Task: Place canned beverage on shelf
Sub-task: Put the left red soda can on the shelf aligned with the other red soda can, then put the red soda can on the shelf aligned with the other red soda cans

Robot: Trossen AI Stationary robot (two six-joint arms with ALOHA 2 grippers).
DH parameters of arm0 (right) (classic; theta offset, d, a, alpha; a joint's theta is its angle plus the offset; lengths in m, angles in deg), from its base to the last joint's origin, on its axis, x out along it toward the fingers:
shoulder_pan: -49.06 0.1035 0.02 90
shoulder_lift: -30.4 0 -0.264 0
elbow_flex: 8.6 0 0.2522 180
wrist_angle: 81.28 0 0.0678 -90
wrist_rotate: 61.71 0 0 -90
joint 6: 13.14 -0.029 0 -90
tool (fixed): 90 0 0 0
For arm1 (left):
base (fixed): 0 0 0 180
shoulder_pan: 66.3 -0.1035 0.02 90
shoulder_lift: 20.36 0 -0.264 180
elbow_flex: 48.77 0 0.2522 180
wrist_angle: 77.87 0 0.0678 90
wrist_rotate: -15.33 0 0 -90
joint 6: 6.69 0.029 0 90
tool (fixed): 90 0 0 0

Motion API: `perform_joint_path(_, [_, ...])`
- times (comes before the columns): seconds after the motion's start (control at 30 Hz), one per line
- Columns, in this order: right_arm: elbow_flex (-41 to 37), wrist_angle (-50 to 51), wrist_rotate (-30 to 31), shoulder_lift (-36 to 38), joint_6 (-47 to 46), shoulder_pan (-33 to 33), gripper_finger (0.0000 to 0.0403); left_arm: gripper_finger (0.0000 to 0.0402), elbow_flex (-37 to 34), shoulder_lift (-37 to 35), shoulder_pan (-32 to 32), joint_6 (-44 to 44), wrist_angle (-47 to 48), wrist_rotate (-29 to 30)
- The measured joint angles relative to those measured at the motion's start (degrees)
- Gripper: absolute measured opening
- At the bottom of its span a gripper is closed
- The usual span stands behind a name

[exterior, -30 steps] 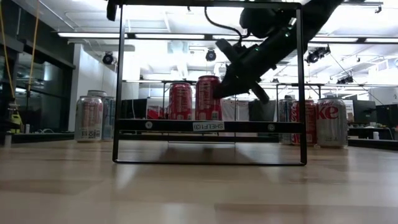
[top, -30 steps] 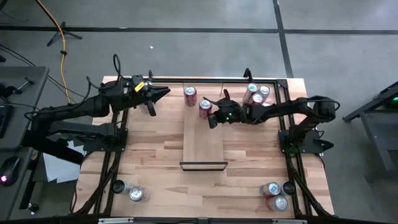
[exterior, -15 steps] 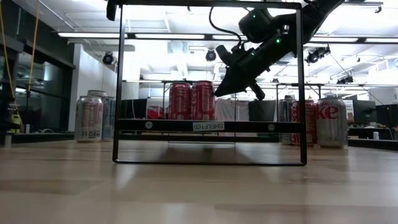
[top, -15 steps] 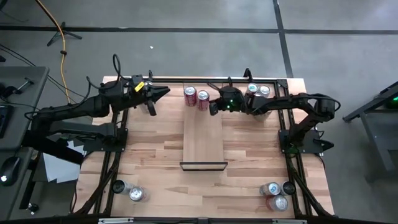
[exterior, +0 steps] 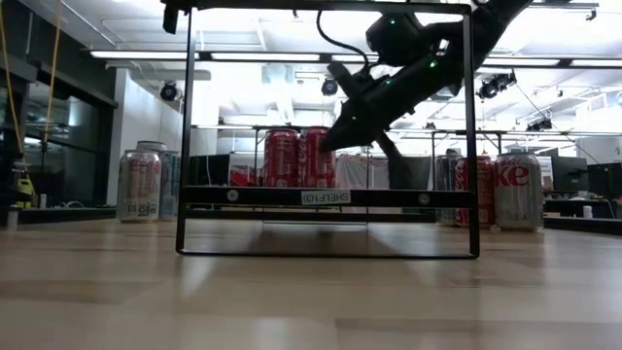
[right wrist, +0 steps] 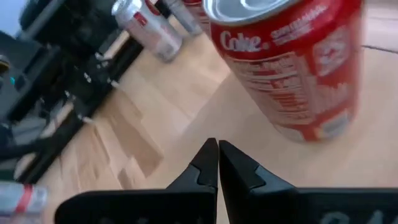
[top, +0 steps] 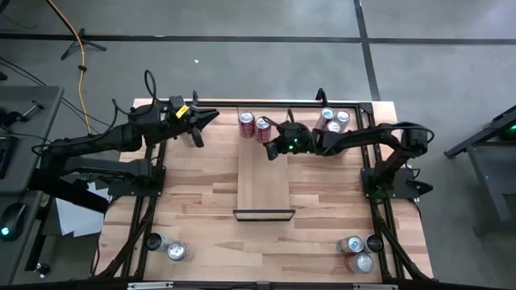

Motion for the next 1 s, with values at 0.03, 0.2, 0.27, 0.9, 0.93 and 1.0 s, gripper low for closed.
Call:
perform_joint_path(0.03, [0.0,-1.3,1.04,-1.01,-0.94,0.21,0.0,0.0,0.0,0.0,0.0,-0.01,0.02,0.31])
perform_joint_path(0.2, [0.0,-5.35,5.36,-4.74,-5.62,0.52,0.0,0.0,0.0,0.0,0.0,-0.01,0.04,0.35])
perform_joint_path(0.27, [0.02,-6.93,5.81,-5.21,-5.96,0.42,0.0,0.0,0.0,0.0,0.02,-0.03,0.04,0.37])
perform_joint_path(0.9, [6.12,-4.24,5.27,-5.2,5.26,-3.14,0.0,0.0,0.0,0.0,0.02,-0.09,0.04,0.37])
perform_joint_path(0.93, [6.12,-3.58,4.1,-4.61,6.49,-3.21,0.0,0.0,0.0,0.0,0.02,-0.09,0.04,0.37])
perform_joint_path(1.0, [6.12,-1.01,1.73,-2.01,8.88,-3.42,0.0,0.0,0.0,0.0,0.02,-0.09,0.04,0.35])
